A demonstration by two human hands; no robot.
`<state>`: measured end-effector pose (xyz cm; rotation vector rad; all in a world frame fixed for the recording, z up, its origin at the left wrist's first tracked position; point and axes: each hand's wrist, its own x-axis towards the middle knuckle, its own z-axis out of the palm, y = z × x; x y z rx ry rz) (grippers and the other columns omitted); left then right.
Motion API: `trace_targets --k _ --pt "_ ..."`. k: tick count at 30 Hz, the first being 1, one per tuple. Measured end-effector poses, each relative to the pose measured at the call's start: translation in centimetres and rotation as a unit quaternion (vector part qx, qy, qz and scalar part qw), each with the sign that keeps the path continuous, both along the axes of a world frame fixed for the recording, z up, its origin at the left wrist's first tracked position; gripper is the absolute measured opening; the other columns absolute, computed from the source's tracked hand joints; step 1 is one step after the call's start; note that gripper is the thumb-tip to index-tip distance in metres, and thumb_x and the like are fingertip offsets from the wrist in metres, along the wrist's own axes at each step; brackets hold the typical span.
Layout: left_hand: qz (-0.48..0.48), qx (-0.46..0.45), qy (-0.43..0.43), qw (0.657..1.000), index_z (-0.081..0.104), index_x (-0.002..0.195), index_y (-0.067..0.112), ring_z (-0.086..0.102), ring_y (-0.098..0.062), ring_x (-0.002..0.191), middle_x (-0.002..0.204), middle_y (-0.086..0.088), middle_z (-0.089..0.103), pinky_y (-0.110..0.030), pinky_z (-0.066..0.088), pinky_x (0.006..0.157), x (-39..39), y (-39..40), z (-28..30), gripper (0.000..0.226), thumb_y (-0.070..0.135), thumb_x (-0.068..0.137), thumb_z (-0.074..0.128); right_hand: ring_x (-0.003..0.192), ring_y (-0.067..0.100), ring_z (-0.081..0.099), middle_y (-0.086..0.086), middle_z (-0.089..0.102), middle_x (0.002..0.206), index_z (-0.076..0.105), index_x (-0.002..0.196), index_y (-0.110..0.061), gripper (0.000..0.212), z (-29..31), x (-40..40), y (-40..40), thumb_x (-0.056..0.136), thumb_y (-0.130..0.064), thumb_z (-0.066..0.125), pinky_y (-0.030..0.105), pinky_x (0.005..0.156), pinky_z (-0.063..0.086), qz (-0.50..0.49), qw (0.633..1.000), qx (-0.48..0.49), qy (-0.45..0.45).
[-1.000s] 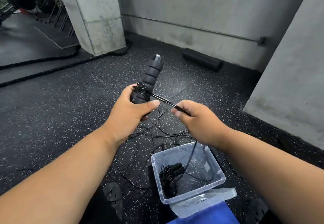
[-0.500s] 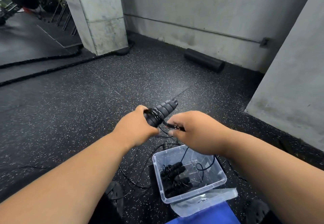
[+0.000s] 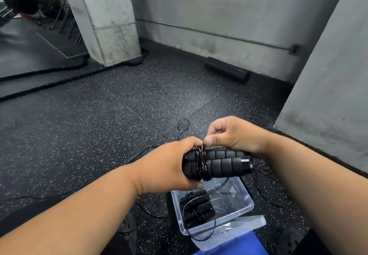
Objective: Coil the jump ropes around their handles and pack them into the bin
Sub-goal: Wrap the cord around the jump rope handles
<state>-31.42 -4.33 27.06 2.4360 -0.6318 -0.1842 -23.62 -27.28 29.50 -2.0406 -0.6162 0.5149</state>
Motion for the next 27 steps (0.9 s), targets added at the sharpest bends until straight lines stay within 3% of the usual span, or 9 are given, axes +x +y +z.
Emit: trace_targets --k 3,5,8,11,14,17,21,24,27 --pt "0.007 -0.038 0.009 0.999 0.049 0.125 0.047 0.066 0.0 0.1 0.11 0.021 0.067 -0.028 0.055 0.09 -0.2 0.2 -0.4 0.075 0.043 0.068 0.097 0.072 0.015 0.059 0.005 0.066 0.079 0.069 0.085 -0.013 0.03 -2.3 0.0 0.2 0.09 -0.042 0.071 0.026 0.068 0.049 0.031 0.992 0.054 0.107" --pt "0.033 -0.111 0.034 0.993 0.053 0.124 0.043 0.069 -0.007 0.098 0.11 0.016 0.069 -0.032 0.058 0.09 -0.1 0.4 -0.3 0.07 0.037 0.069 0.098 0.077 0.022 0.057 0.016 0.064 0.083 0.067 0.09 -0.003 0.022 -3.4 -0.1 0.2 0.102 -0.022 0.063 0.035 0.073 0.049 0.031 0.99 0.081 0.113" --pt "0.112 -0.223 0.041 0.968 0.056 0.122 0.04 0.069 -0.013 0.096 0.108 0.011 0.071 -0.035 0.058 0.09 0.8 0.8 -0.3 0.07 0.037 0.067 0.099 0.055 0.01 0.043 0.001 0.051 0.063 0.061 0.075 -0.015 0.038 -3.3 -0.9 1.1 0.109 -0.02 0.046 0.024 0.056 0.039 -0.024 0.994 0.05 0.089" --pt "0.201 -0.246 0.057 0.946 0.041 0.126 0.053 0.068 -0.014 0.097 0.117 0.005 0.069 -0.038 0.059 0.09 1.7 1.4 -0.9 0.084 0.042 0.066 0.098 0.052 0.009 0.04 -0.004 0.049 0.066 0.056 0.08 -0.019 0.039 -3.2 -2.3 3.1 0.111 -0.037 0.04 0.025 0.05 0.037 -0.02 0.998 -0.055 -0.004" --pt "0.193 -0.242 0.081 0.948 0.041 0.143 0.057 0.072 -0.01 0.101 0.119 0.011 0.072 -0.027 0.057 0.093 2.5 1.8 -2.1 0.098 0.026 0.071 0.098 0.069 0.021 0.058 0.0 0.061 0.082 0.053 0.099 -0.018 0.017 -3.9 -3.6 4.5 0.108 -0.029 0.043 0.032 0.061 0.042 0.008 0.972 -0.199 -0.129" --pt "0.176 -0.158 0.057 0.97 0.056 0.133 0.046 0.071 -0.007 0.097 0.11 0.017 0.075 -0.02 0.053 0.083 3.2 2.1 -2.8 0.079 0.02 0.068 0.093 0.094 0.032 0.064 0.006 0.067 0.104 0.054 0.11 -0.018 0.014 -3.6 -5.0 5.2 0.105 -0.029 0.047 0.033 0.072 0.041 0.047 0.932 -0.3 -0.2" --pt "0.143 0.096 0.02 0.985 0.046 0.135 0.052 0.069 -0.011 0.093 0.107 0.016 0.074 -0.032 0.057 0.084 3.1 2.7 -3.0 0.079 0.033 0.069 0.085 0.08 0.023 0.059 -0.003 0.066 0.091 0.059 0.094 -0.025 0.012 -0.3 -5.6 4.6 0.1 -0.035 0.057 0.031 0.065 0.04 0.078 0.899 -0.355 -0.245" --pt "0.086 0.106 0.046 0.99 0.044 0.134 0.057 0.069 -0.008 0.096 0.109 0.019 0.072 -0.034 0.057 0.09 2.7 2.5 -2.8 0.082 0.034 0.069 0.089 0.067 0.004 0.056 -0.01 0.066 0.078 0.068 0.092 -0.029 0.013 2.5 -4.8 3.3 0.092 -0.042 0.07 0.023 0.057 0.04 0.078 0.912 -0.331 -0.228" --pt "0.035 0.074 0.036 0.996 0.047 0.132 0.059 0.066 0.0 0.103 0.115 0.025 0.069 -0.032 0.055 0.096 2.1 1.7 -1.8 0.082 0.028 0.07 0.09 0.068 0.001 0.062 -0.014 0.07 0.078 0.073 0.087 -0.033 0.017 3.4 -3.5 1.6 0.08 -0.045 0.084 0.024 0.063 0.048 0.058 0.951 -0.254 -0.167"
